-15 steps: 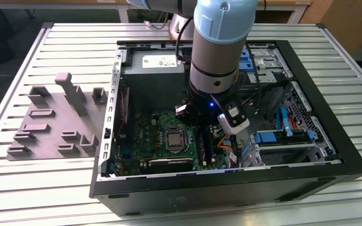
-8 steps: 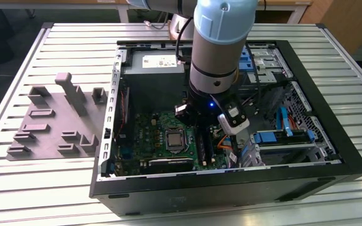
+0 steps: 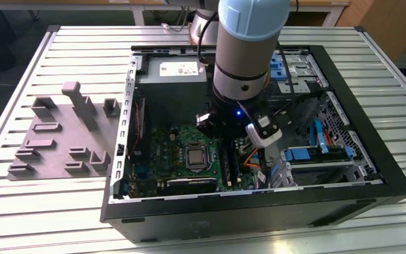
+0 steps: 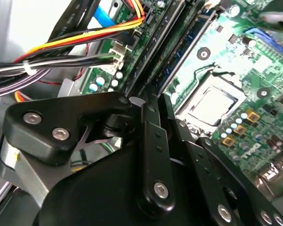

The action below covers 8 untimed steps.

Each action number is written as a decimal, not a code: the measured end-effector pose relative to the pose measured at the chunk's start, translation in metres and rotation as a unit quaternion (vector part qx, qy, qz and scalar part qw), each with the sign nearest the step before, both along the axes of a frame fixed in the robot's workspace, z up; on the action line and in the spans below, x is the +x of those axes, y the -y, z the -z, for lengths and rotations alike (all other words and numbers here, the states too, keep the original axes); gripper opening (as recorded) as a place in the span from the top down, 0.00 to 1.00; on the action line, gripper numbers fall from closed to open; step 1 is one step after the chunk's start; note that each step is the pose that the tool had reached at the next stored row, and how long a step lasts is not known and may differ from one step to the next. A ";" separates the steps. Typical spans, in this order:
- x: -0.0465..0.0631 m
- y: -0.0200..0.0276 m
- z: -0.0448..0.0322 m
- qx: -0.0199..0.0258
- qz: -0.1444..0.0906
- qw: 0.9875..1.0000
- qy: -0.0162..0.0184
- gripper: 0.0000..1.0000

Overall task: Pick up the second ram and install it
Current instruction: 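Press down the second ram until it locks into place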

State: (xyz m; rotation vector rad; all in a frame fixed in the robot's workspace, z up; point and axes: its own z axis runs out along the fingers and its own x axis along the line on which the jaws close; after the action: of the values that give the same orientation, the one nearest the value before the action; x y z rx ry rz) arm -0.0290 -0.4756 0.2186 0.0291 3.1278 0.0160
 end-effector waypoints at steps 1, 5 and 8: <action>0.000 0.0000 -0.0034 0.000 0.000 1.000 0.000 0.79; 0.000 0.0000 -0.0130 0.000 0.000 1.000 0.000 0.79; 0.000 0.0000 -0.0130 0.000 0.000 1.000 0.000 0.80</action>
State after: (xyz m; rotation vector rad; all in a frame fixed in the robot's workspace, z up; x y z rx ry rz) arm -0.0290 -0.4756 0.2315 0.0290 3.1278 0.0165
